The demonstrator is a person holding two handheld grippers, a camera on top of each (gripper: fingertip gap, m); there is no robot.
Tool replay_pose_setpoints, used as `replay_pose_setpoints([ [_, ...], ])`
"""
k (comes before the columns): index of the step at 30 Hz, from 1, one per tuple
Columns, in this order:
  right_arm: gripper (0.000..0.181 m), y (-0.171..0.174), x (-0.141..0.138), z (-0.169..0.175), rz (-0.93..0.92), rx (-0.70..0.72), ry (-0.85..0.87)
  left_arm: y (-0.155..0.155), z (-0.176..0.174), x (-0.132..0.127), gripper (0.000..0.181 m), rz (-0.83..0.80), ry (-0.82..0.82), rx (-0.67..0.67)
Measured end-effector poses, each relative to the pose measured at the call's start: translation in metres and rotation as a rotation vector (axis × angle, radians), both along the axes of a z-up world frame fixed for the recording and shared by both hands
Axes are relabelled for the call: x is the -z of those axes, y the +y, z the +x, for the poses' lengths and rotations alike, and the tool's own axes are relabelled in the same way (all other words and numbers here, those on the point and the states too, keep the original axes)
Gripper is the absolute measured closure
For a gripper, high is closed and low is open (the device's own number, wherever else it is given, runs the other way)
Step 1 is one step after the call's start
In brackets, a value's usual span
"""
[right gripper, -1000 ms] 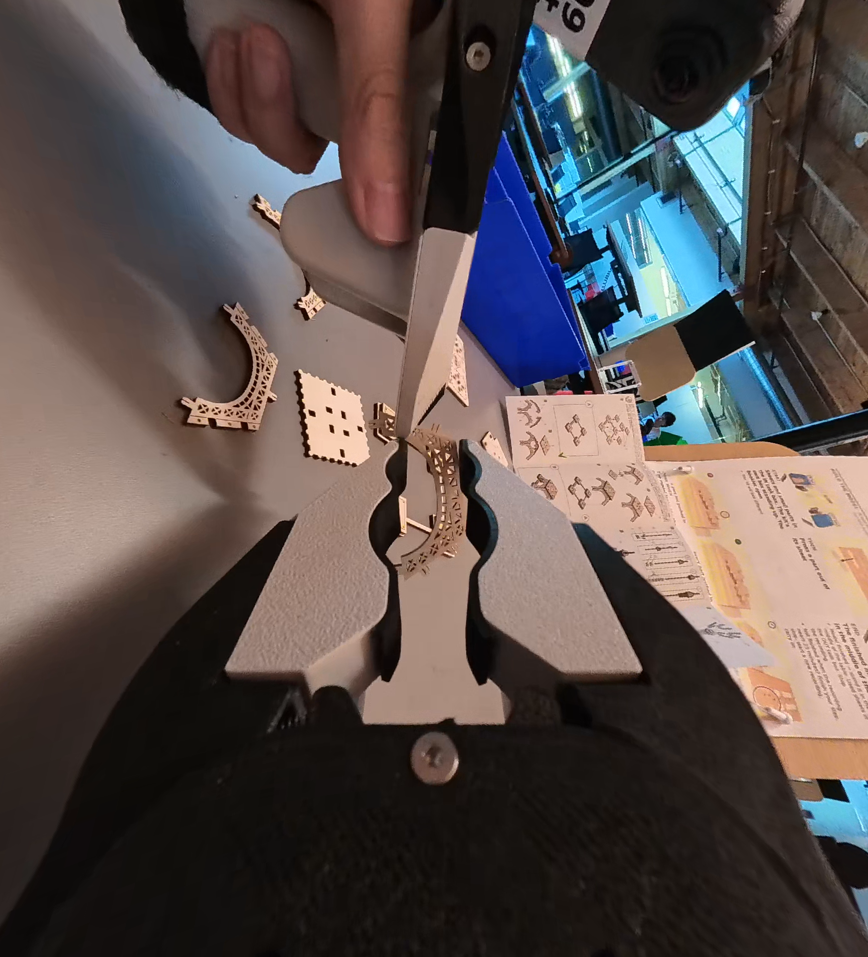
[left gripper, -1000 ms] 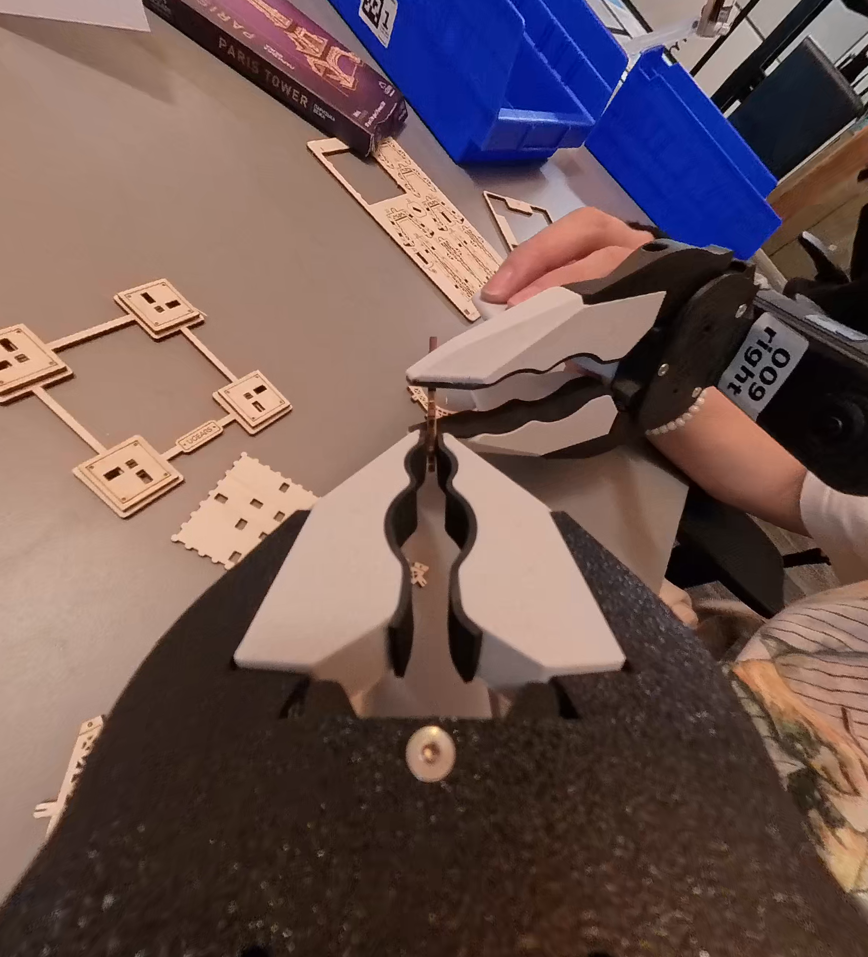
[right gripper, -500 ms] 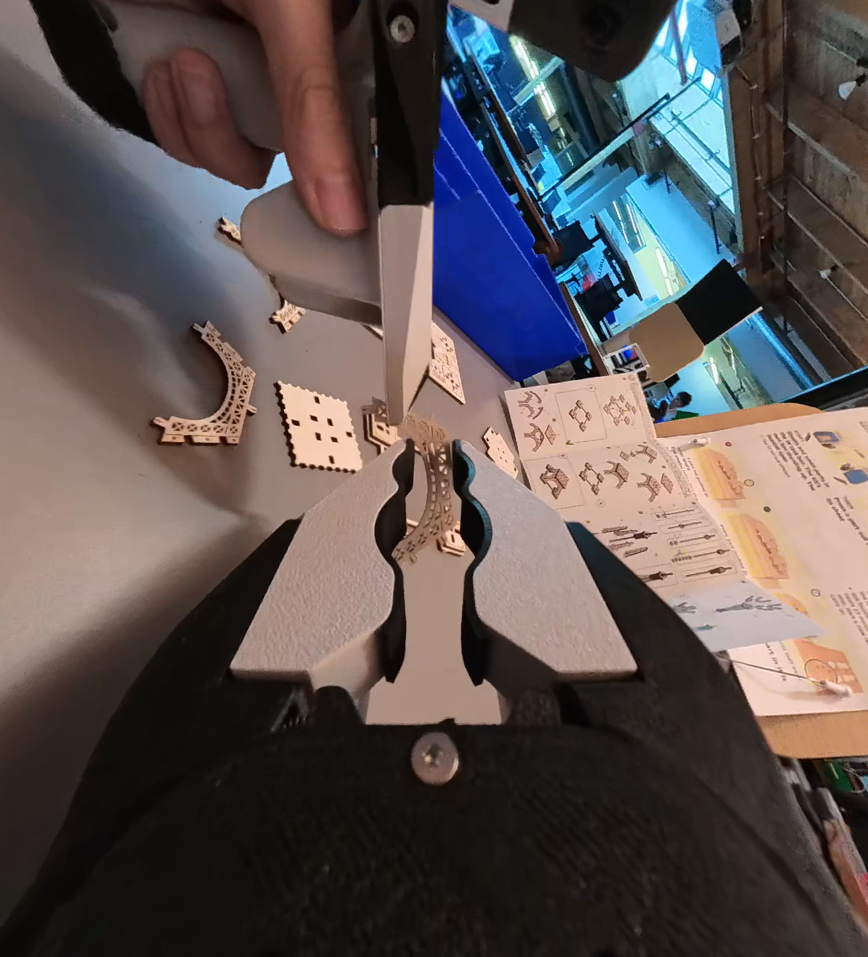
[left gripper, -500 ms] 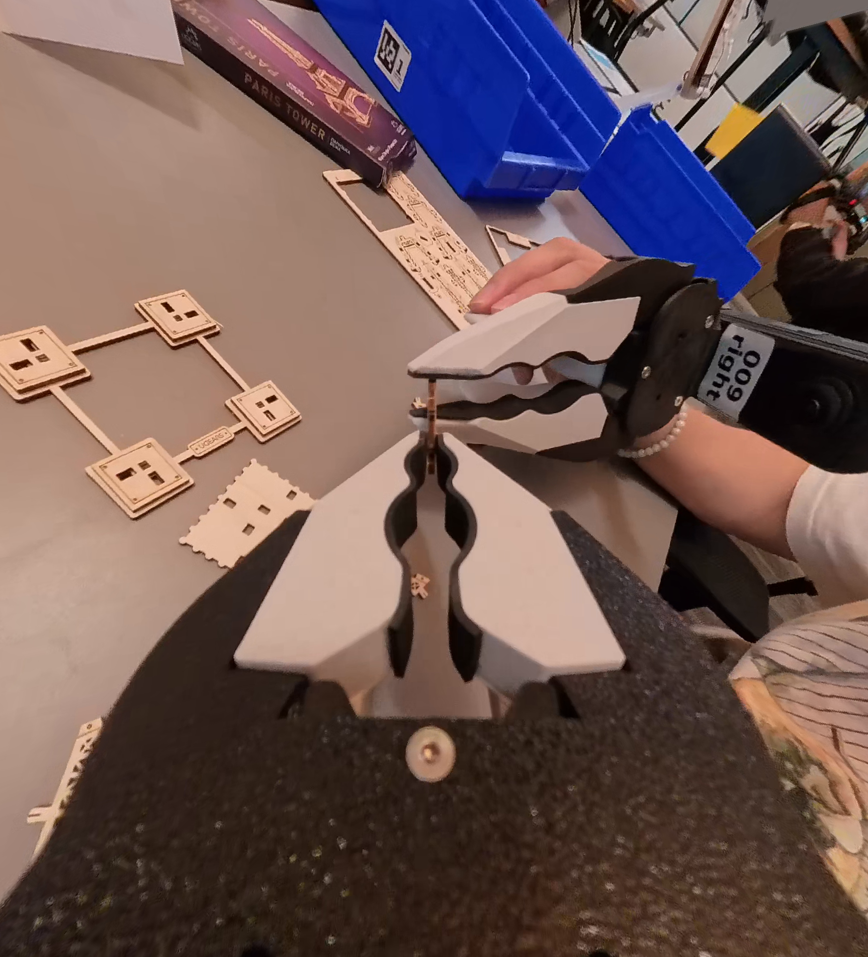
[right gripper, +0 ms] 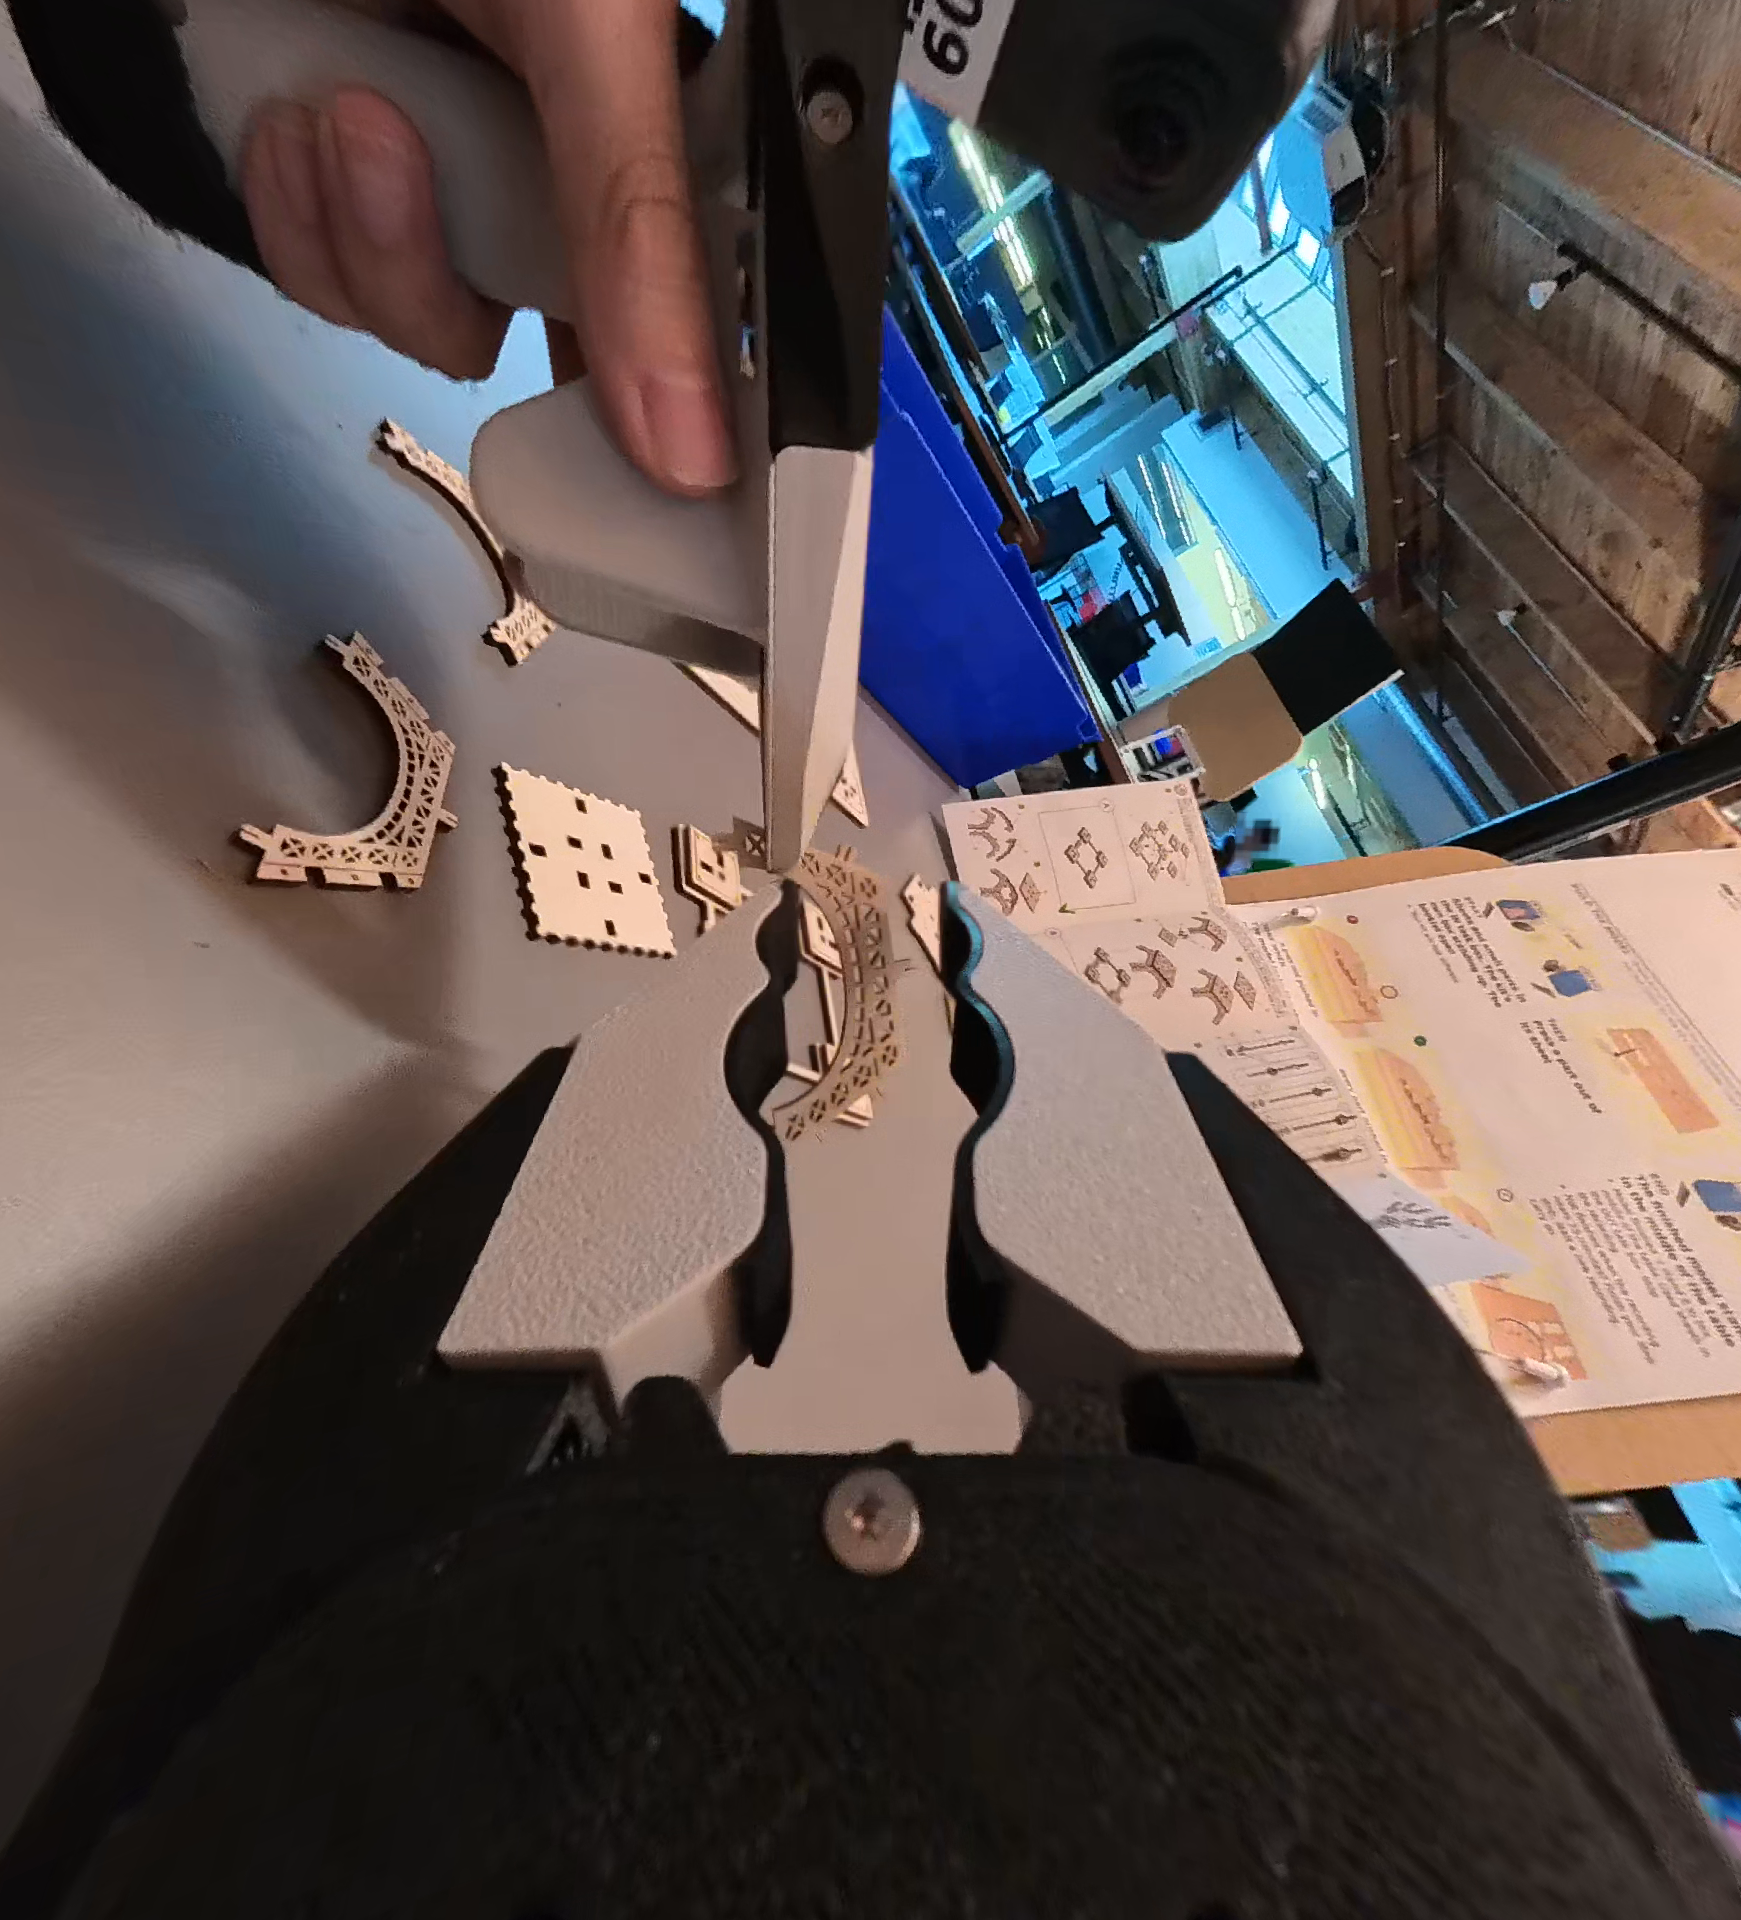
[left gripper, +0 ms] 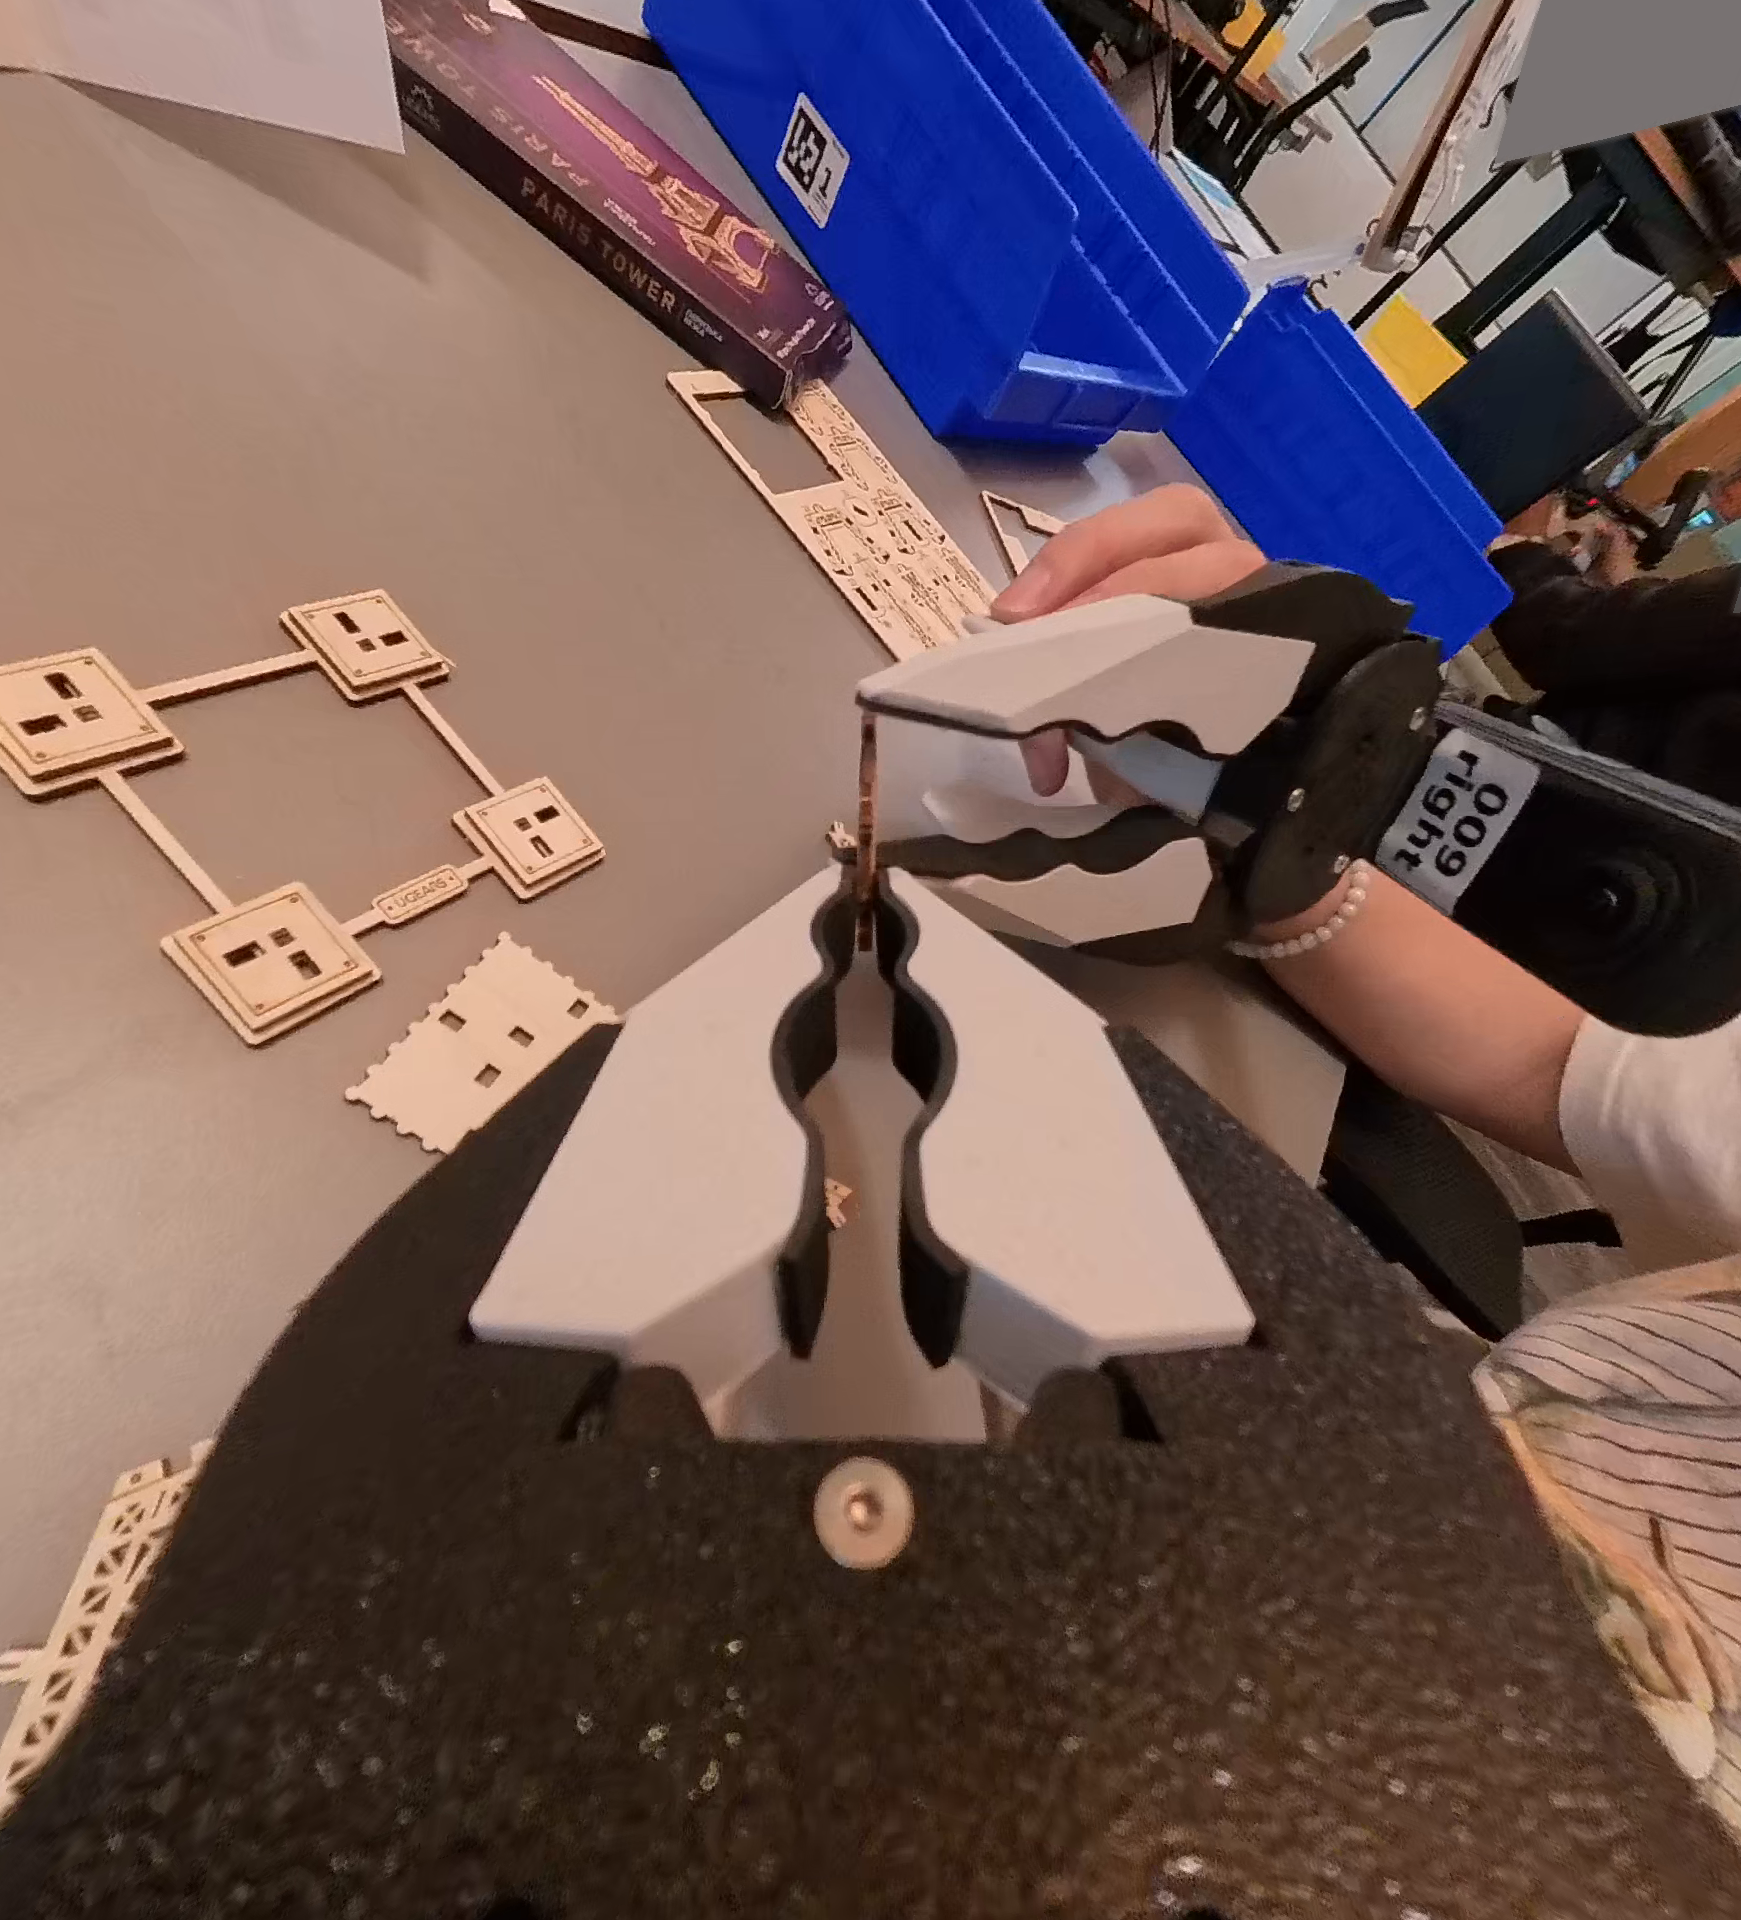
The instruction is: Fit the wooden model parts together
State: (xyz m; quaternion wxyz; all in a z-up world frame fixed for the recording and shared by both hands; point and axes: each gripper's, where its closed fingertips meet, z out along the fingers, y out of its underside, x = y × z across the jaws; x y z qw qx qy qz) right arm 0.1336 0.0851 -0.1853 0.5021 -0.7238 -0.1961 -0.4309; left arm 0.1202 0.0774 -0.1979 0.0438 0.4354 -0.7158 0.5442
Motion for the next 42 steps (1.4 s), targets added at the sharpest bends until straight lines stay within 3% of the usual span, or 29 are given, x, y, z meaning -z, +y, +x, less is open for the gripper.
replay_pose_setpoints([
  [4, 0.152, -0.003, -0.003, -0.001, 0.040, -0.025, 0.132, -0.002, -0.003, -0.003, 0.181, -0.028, 0.014, 0.018],
  [6, 0.162, -0.003, -0.002, -0.005, 0.034, -0.061, 0.159, -0.003, -0.003, -0.006, 0.181, -0.040, 0.016, 0.020],
  [18, 0.168, 0.001, 0.008, -0.004, -0.076, -0.022, -0.054, 0.000, 0.000, 0.003, 0.181, -0.001, 0.023, 0.009],
  [29, 0.170, -0.001, 0.011, 0.001, -0.058, -0.027, 0.022, 0.015, 0.000, -0.013, 0.172, 0.027, -0.082, 0.046],
  [35, 0.171, 0.000, 0.018, -0.001, -0.100, -0.048, -0.001, 0.041, -0.011, -0.007, 0.173, 0.255, -0.219, 0.181],
  [38, 0.171, 0.002, 0.019, -0.006, -0.126, -0.079, -0.036, 0.054, -0.019, 0.012, 0.169, 0.456, -0.346, 0.321],
  [42, 0.171, 0.002, 0.027, -0.015, -0.200, -0.126, -0.059, 0.065, -0.038, 0.043, 0.151, 0.684, -0.469, 0.540],
])
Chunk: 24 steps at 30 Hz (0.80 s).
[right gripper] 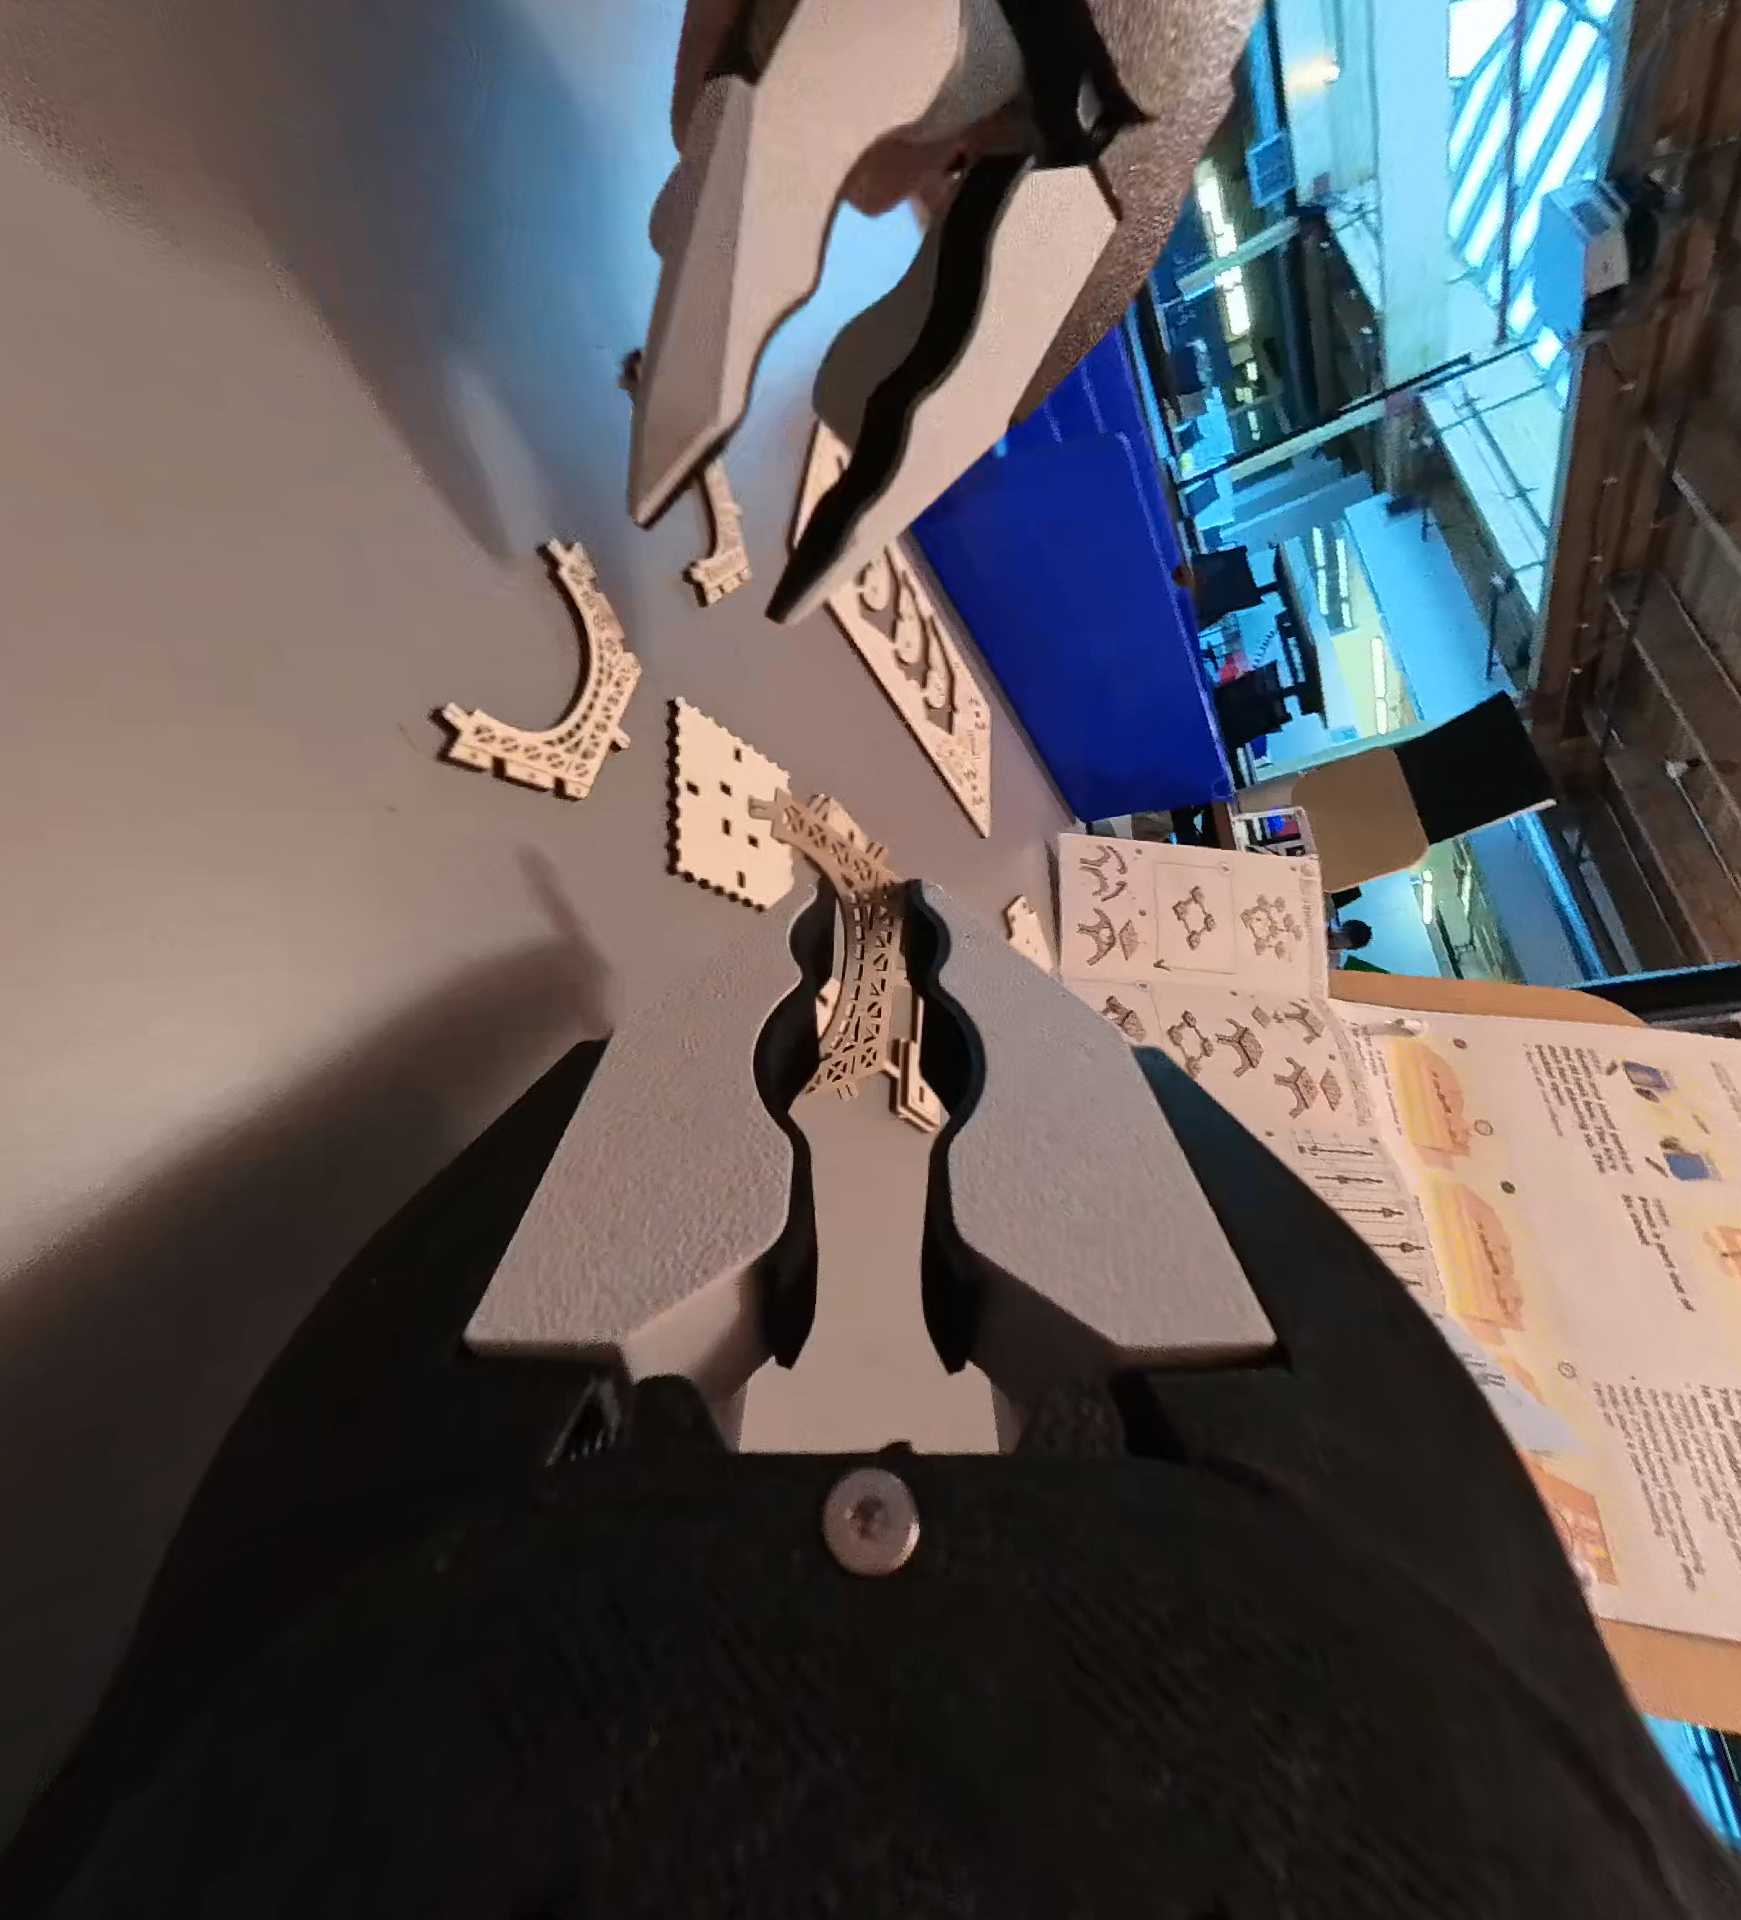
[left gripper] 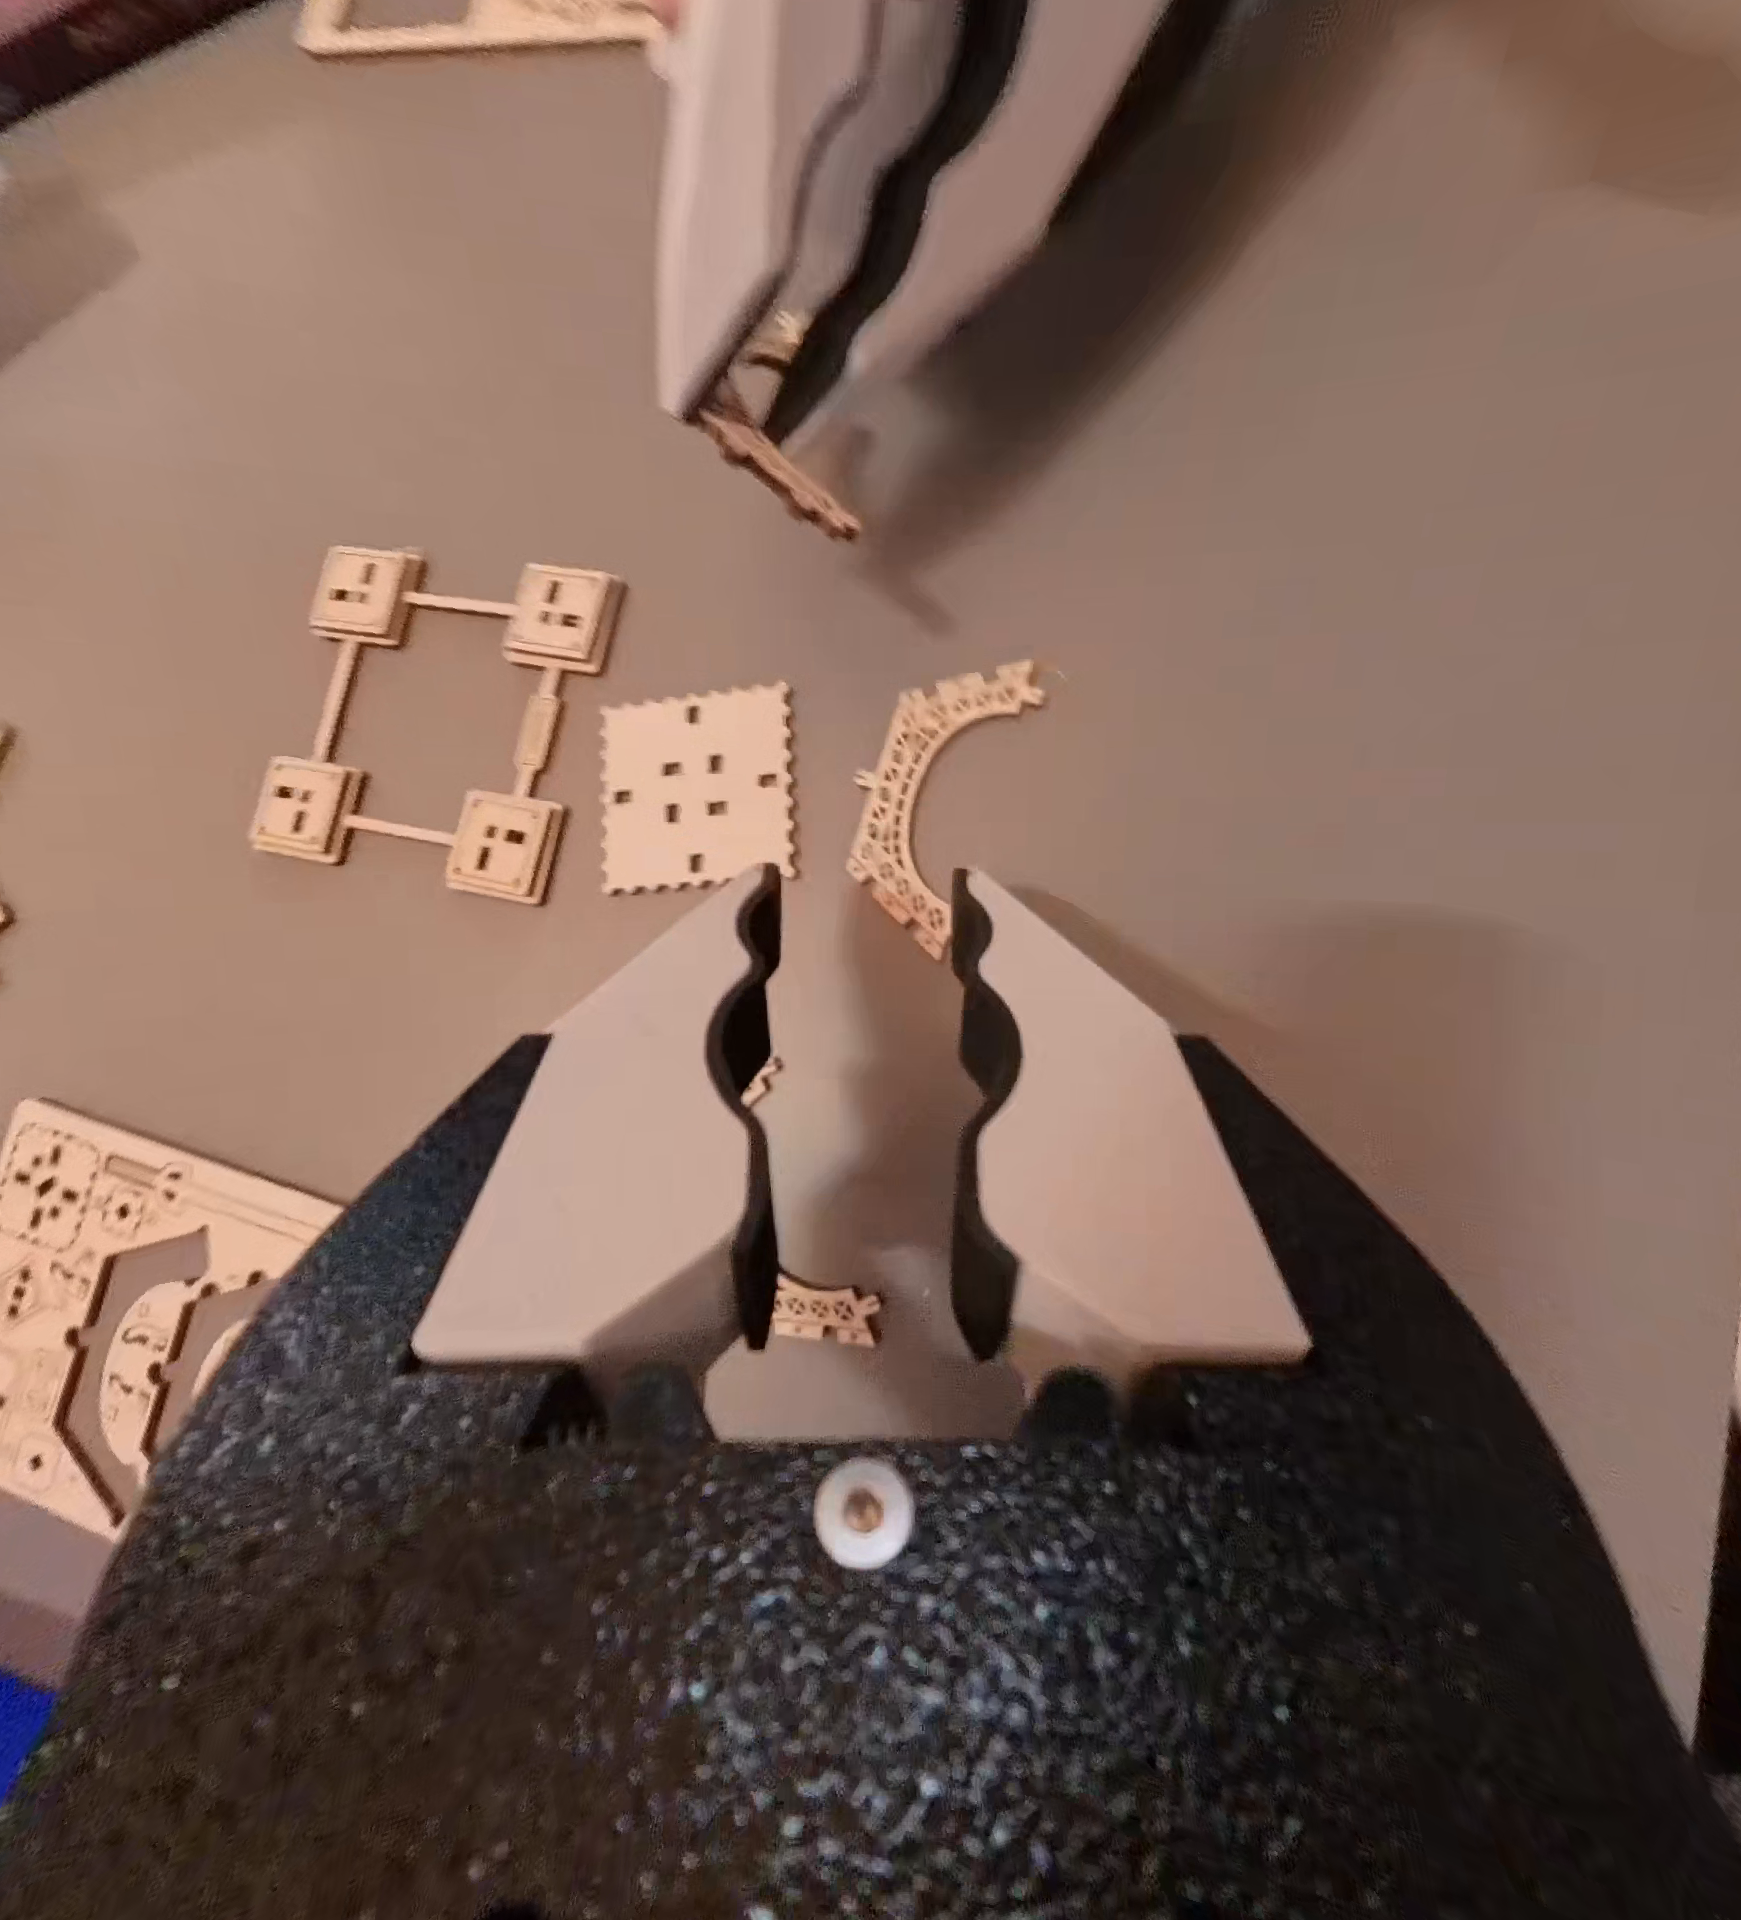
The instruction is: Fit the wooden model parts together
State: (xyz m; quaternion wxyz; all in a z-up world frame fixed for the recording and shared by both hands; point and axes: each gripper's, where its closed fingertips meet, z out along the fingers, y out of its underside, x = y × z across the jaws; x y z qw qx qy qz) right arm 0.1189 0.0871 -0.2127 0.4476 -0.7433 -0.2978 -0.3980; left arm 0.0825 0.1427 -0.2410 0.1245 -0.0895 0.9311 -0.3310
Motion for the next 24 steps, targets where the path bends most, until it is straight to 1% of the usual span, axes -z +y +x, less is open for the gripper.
replay_pose_setpoints([
  [2, 0.171, -0.002, 0.003, -0.002, -0.034, -0.011, 0.011, -0.003, -0.003, 0.007, 0.150, 0.002, 0.015, 0.030],
  [5, 0.171, -0.005, 0.005, -0.007, -0.050, -0.035, 0.070, -0.014, -0.003, 0.007, 0.153, -0.058, 0.057, 0.076],
  [7, 0.171, -0.006, 0.009, -0.010, -0.070, -0.050, 0.113, -0.023, -0.003, 0.008, 0.160, -0.059, 0.063, 0.125],
  [10, 0.171, -0.007, 0.014, -0.014, -0.098, -0.072, 0.155, -0.029, -0.003, 0.018, 0.162, 0.014, 0.113, 0.177],
  [13, 0.170, -0.008, 0.018, -0.017, -0.123, -0.085, 0.181, -0.037, -0.003, 0.023, 0.161, 0.067, 0.076, 0.249],
  [15, 0.170, -0.009, 0.021, -0.018, -0.135, -0.091, 0.192, -0.040, 0.001, 0.025, 0.162, 0.095, 0.058, 0.260],
  [16, 0.170, -0.008, 0.021, -0.019, -0.132, -0.094, 0.196, -0.041, 0.001, 0.026, 0.163, 0.096, 0.073, 0.264],
  [20, 0.170, -0.008, 0.018, -0.019, -0.114, -0.097, 0.202, -0.041, -0.002, 0.028, 0.170, 0.106, 0.188, 0.220],
  [24, 0.170, -0.007, 0.020, -0.019, -0.118, -0.096, 0.207, -0.042, -0.002, 0.028, 0.172, 0.100, 0.188, 0.217],
])
